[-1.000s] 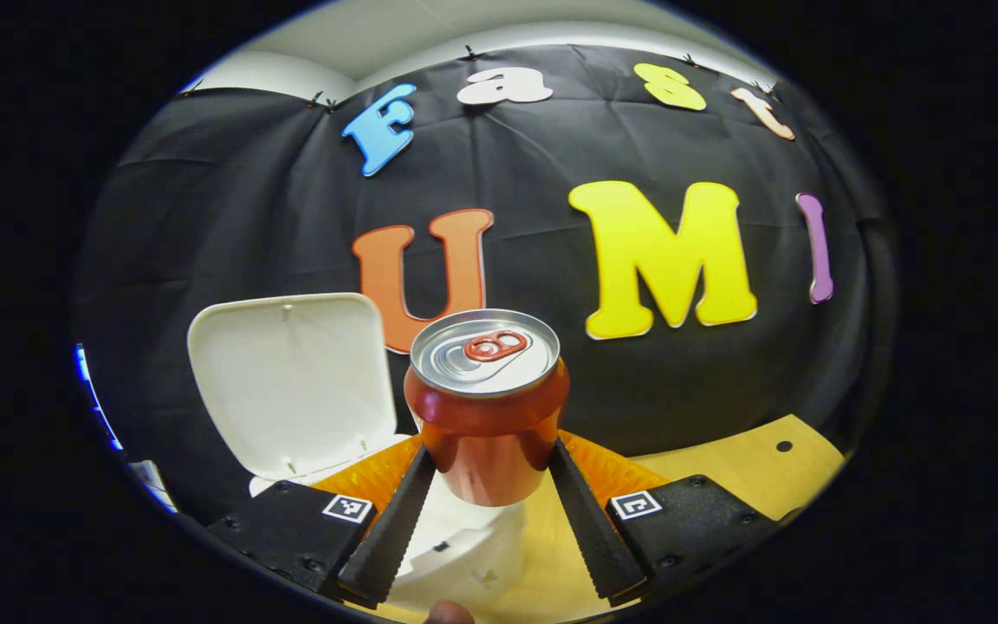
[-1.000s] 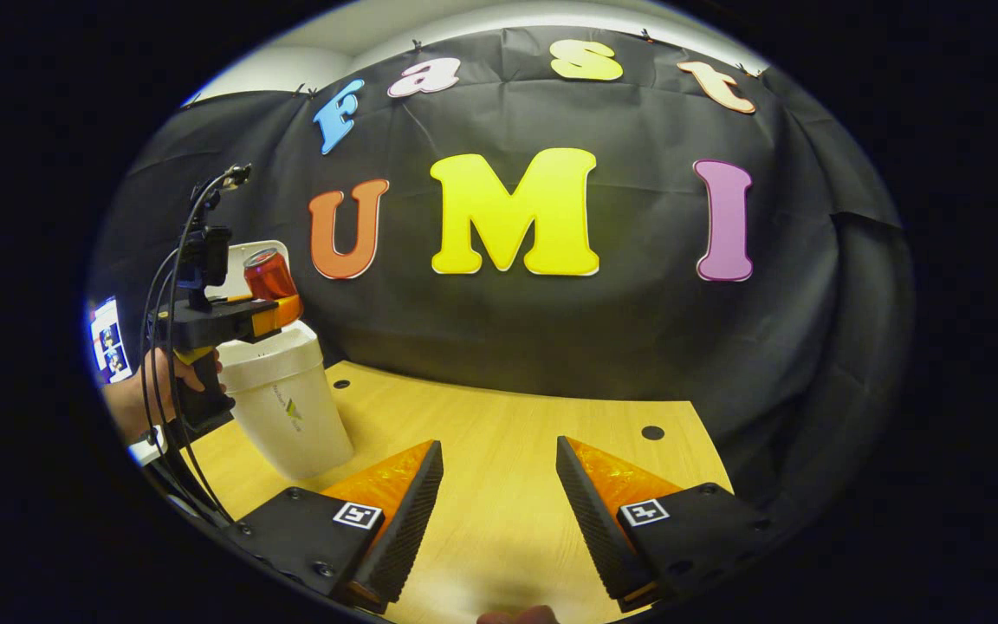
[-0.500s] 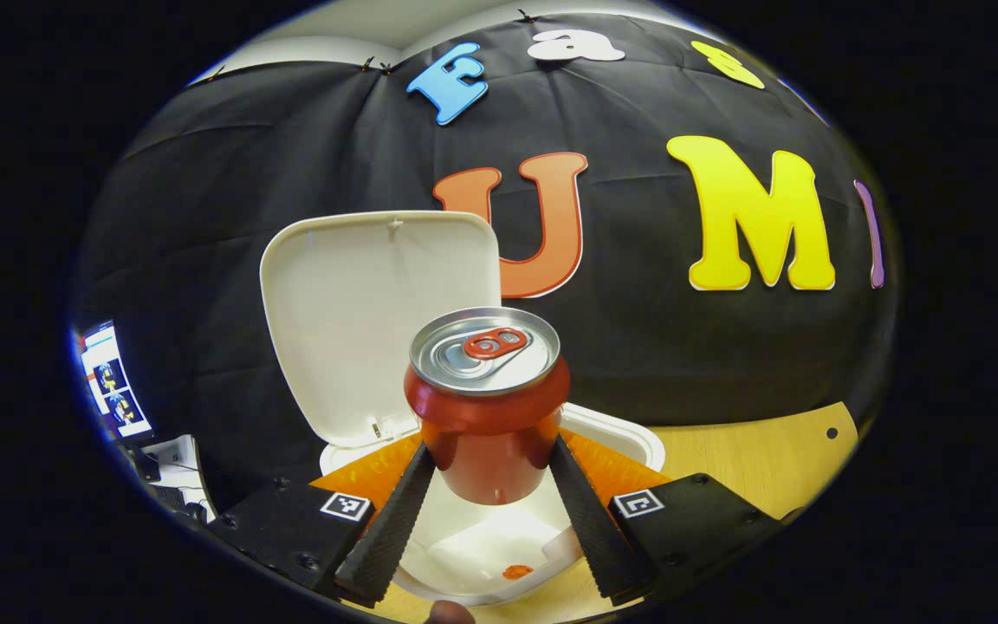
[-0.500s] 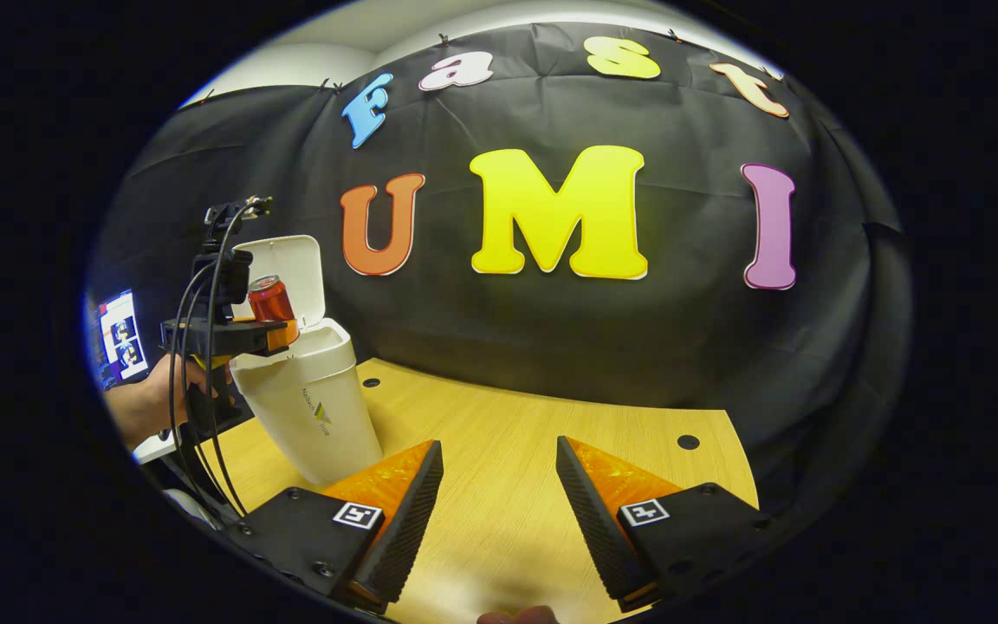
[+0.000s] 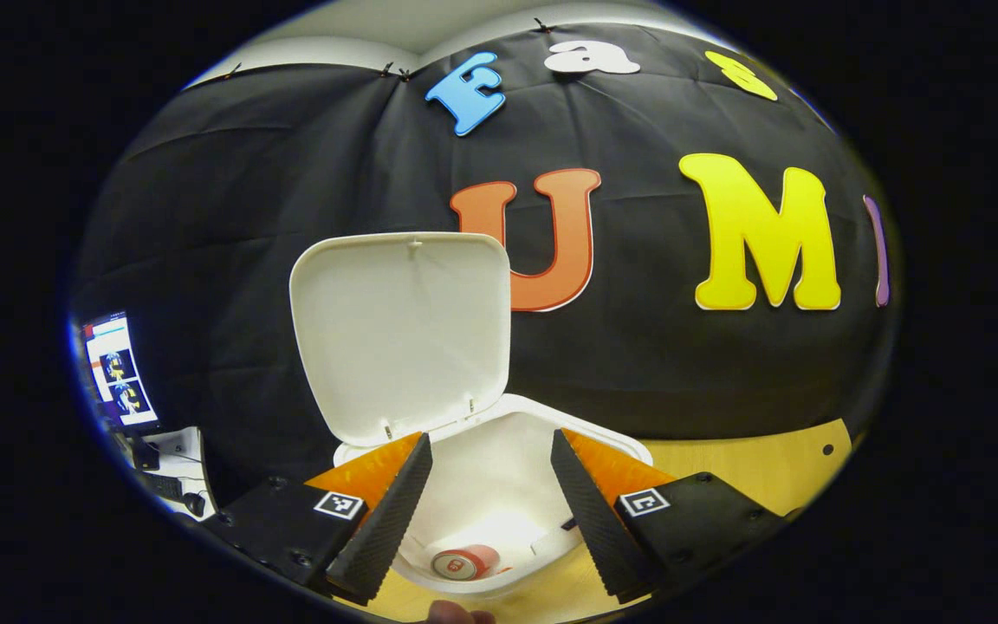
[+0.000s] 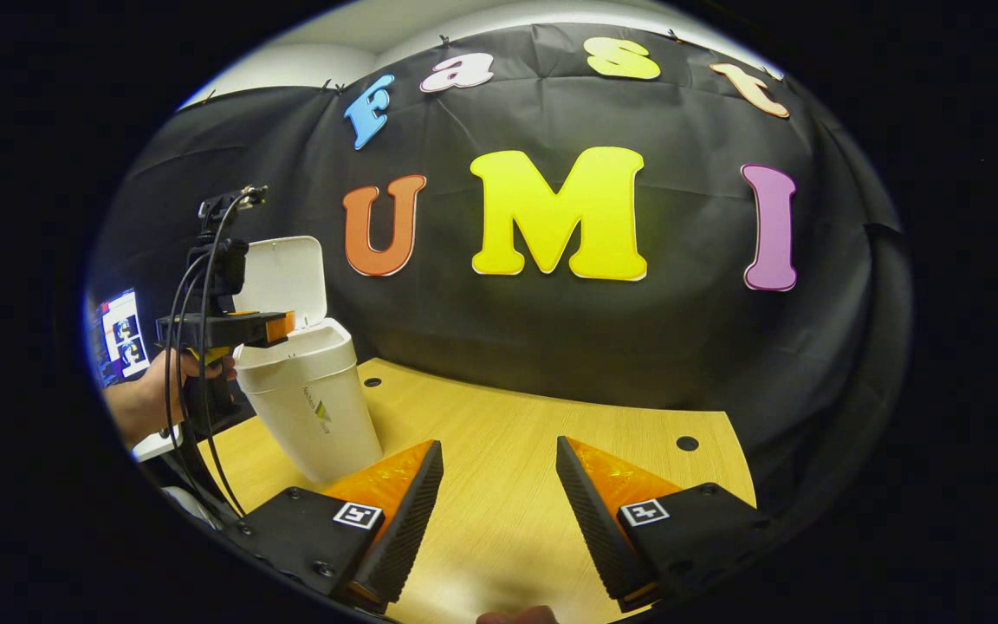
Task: Press the lid of the desktop garbage bin to open it, pick up the crumpled paper on the desktop and throw it into the bin, then pick up the pop can on the desktop and drop it into the bin, and finally close the garbage bin lid.
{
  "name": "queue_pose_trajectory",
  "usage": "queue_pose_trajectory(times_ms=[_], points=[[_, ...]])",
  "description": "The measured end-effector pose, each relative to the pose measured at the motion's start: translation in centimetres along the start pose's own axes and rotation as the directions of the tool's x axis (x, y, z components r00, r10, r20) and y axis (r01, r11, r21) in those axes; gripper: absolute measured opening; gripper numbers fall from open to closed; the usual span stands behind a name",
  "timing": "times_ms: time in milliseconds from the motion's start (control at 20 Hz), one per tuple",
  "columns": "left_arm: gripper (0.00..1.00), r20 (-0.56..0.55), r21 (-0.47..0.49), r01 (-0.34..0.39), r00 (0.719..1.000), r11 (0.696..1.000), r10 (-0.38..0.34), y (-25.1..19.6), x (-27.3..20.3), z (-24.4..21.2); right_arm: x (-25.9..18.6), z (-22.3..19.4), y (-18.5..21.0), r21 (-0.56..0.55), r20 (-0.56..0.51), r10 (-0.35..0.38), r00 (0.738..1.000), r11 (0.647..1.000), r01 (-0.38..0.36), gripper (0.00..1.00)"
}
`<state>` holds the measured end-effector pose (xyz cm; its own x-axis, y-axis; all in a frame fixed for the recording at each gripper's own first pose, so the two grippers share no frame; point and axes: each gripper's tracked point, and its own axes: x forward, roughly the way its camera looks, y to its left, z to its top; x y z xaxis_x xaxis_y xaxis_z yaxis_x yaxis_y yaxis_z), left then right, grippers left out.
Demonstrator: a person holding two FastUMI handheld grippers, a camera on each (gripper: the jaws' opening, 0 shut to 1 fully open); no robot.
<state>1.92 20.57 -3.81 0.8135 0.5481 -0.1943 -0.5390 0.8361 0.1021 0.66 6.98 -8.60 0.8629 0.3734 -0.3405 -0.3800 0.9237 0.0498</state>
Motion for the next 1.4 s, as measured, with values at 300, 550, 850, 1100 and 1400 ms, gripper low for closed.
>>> queue_pose_trajectory(times_ms=[300,550,850,1100,1400], points=[[0.93,0.076,-0.065,-0.056,0.995,0.996,0.061,-1.4,-2.0,4.9,-0.8,0.3,-2.1,0.030,0.017,-0.001,1.000,1.000,0.001,0.84],[0.94,0.138,-0.068,-0.093,0.985,0.993,0.101,-2.7,-2.2,9.7,-1.6,0.8,-5.2,0.053,0.035,-0.032,0.999,0.998,0.030,0.82],[0.93,0.203,-0.088,-0.217,0.951,0.972,0.231,-0.3,0.0,17.3,-2.0,0.6,-7.8,0.060,0.029,-0.052,0.998,0.997,0.050,0.82],[0.93,0.148,-0.169,-0.285,0.939,0.943,0.311,2.2,2.8,19.7,-1.6,1.6,-9.3,0.067,0.033,-0.070,0.997,0.995,0.068,0.84],[0.93,0.039,-0.109,-0.446,0.891,0.888,0.452,6.5,6.0,18.9,-0.8,2.3,-10.2,0.061,0.027,-0.093,0.995,0.994,0.091,0.84]])
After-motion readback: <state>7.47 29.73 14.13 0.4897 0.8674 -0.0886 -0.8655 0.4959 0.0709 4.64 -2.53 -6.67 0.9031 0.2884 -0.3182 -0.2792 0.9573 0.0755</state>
